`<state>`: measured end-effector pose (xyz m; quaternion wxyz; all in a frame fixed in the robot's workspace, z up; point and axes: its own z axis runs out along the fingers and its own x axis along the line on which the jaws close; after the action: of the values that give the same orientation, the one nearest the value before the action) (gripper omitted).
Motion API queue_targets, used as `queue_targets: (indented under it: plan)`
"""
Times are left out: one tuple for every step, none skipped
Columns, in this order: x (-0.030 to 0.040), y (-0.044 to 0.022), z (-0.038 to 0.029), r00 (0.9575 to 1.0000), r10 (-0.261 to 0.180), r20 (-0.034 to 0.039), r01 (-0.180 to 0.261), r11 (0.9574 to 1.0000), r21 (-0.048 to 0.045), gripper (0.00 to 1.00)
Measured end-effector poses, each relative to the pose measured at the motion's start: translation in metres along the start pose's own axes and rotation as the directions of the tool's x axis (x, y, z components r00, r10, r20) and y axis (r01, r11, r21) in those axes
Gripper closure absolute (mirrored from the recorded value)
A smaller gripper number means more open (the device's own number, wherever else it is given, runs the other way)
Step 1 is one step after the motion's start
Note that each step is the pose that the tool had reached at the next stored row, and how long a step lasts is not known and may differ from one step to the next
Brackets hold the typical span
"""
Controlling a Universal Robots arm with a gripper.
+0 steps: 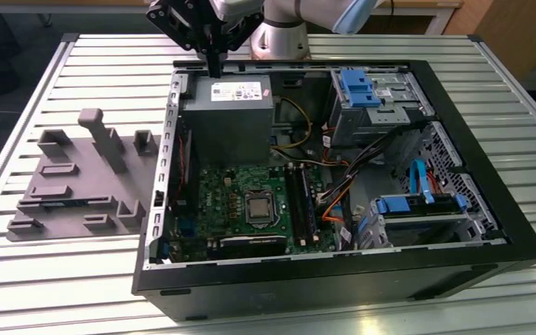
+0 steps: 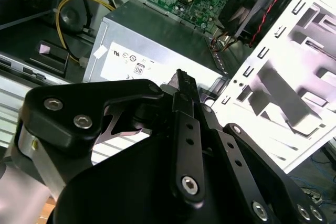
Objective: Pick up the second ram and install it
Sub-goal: 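Reach for the second ram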
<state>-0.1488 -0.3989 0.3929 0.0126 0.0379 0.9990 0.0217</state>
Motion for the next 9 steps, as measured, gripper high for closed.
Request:
queue_targets:
  plan:
    - [0.0005,0.0,0.0,1.0,0.0,0.0,0.0,1.0,0.0,0.89]
    - [0.001,-0.0001,0.0,1.0,0.0,0.0,0.0,1.0,0.0001,0.89]
    - [0.0015,-0.0001,0.0,1.0,0.0,0.0,0.0,1.0,0.0,0.89]
    - [0.002,-0.0001,0.0,1.0,0.0,0.0,0.0,1.0,0.0,0.89]
    - [0.0025,-0.0002,0.0,1.0,0.0,0.0,0.0,1.0,0.0,0.89]
    - [0.003,-0.0002,0.0,1.0,0.0,0.0,0.0,1.0,0.0,0.89]
    - [0.0036,-0.0003,0.0,1.0,0.0,0.0,0.0,1.0,0.0,0.89]
    - [0.0042,-0.0003,0.0,1.0,0.0,0.0,0.0,1.0,0.0,0.89]
    - [0.0047,-0.0004,0.0,1.0,0.0,0.0,0.0,1.0,0.0,0.89]
